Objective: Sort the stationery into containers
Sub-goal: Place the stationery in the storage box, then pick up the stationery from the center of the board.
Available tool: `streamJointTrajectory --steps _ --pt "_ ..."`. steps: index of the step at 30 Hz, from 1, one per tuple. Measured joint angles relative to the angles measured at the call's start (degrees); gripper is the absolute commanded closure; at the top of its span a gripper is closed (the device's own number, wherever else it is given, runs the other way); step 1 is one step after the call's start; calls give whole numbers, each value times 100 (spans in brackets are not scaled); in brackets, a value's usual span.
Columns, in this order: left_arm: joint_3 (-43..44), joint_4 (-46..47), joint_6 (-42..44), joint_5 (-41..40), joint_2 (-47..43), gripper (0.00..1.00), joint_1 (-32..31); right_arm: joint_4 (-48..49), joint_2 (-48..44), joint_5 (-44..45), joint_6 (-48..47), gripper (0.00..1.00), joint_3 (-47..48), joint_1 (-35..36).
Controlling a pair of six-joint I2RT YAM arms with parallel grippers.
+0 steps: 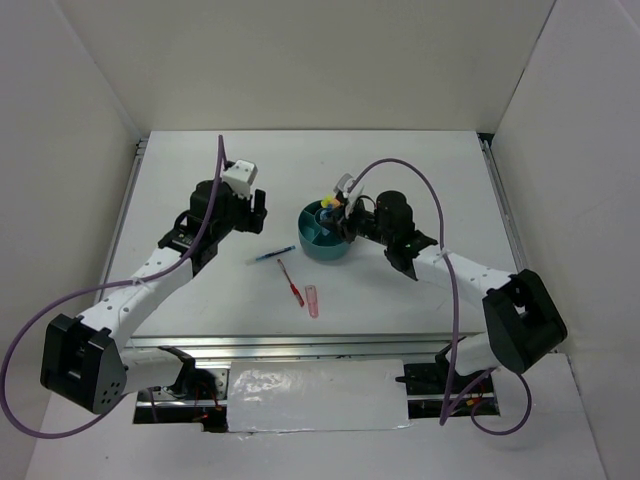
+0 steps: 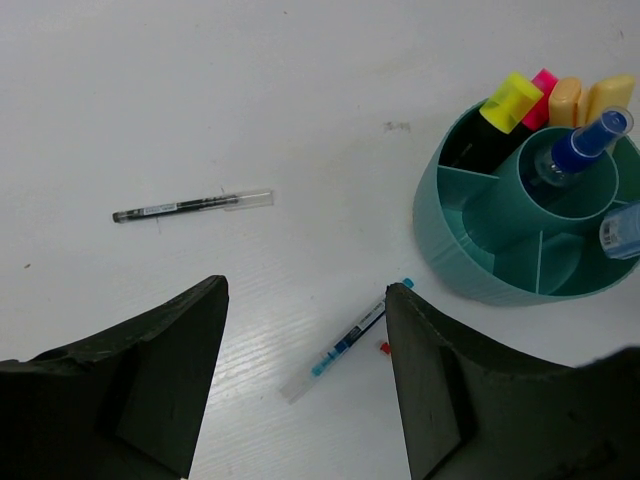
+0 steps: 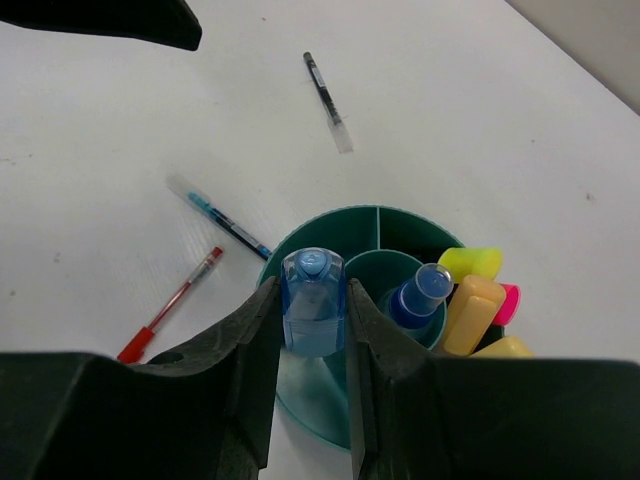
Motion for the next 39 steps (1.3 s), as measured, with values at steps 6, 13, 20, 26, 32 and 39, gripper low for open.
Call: streamJointTrajectory --steps 6,13,20,26,32,39 --pt "-142 0 201 271 -7 23 0 79 66 -2 -262 95 -116 0" --pt "-348 2 509 748 -111 22 0 66 68 -24 -437 63 -289 2" --pt "-713 2 1506 2168 -470 25 31 52 74 31 -413 49 -302 2" --pt "-785 -20 1840 2734 -404 27 -243 -153 -50 289 -92 40 -203 -35" --pt "-988 -269 3075 3582 -302 35 -782 -667 -688 446 503 42 33 -380" --pt "323 -2426 6183 4544 1362 38 -1056 -1604 -844 481 1239 44 643 -1526"
